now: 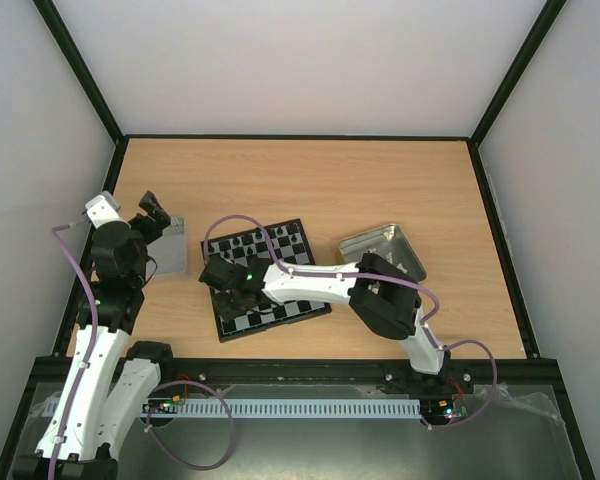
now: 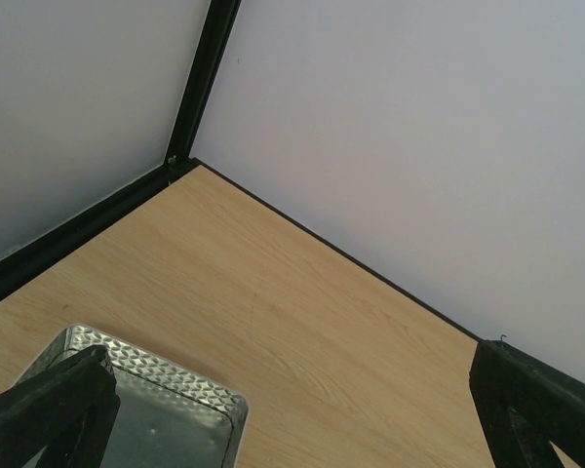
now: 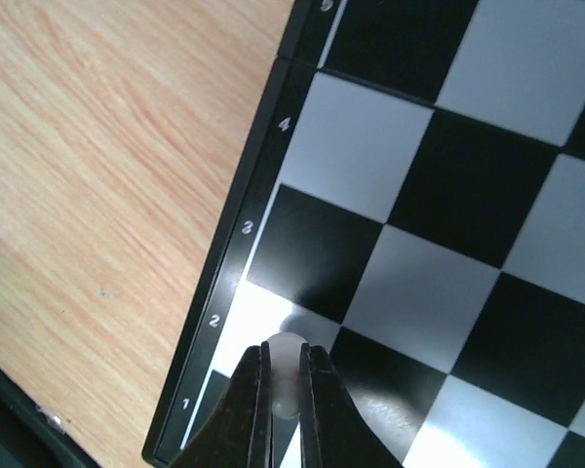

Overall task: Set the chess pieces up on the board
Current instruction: Place the chess piece on the chessboard.

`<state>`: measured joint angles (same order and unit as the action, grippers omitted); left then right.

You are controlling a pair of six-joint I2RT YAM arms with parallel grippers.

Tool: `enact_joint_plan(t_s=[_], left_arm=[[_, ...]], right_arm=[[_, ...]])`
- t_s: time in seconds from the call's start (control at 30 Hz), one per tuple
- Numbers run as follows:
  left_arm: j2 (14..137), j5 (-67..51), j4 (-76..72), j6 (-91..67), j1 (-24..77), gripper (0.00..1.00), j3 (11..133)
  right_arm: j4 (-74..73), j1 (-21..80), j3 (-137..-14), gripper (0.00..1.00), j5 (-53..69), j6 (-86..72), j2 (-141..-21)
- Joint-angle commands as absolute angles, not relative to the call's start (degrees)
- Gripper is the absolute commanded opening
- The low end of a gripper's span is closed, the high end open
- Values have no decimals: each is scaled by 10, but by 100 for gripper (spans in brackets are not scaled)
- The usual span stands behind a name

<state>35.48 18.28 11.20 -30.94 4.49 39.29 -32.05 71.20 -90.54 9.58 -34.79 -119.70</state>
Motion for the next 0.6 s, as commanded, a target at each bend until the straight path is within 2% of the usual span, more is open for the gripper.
enact_joint_plan(t_s=[0.0,0.2,0.4,0.57], left_arm=[[350,193,109,-312,45,100,406],[352,193,108,-312,45,100,407],[349,192,107,-310,45,100,406],[350,190,106,-310,45,100,406]], right_arm=[[-341,722,-920,2,112,-331,-1203],[-346,722,-920,4,123,-327,-1208],[-342,722,-923,22,116,-324,-1208],[-336,722,-931,25,110,-328,-1203]])
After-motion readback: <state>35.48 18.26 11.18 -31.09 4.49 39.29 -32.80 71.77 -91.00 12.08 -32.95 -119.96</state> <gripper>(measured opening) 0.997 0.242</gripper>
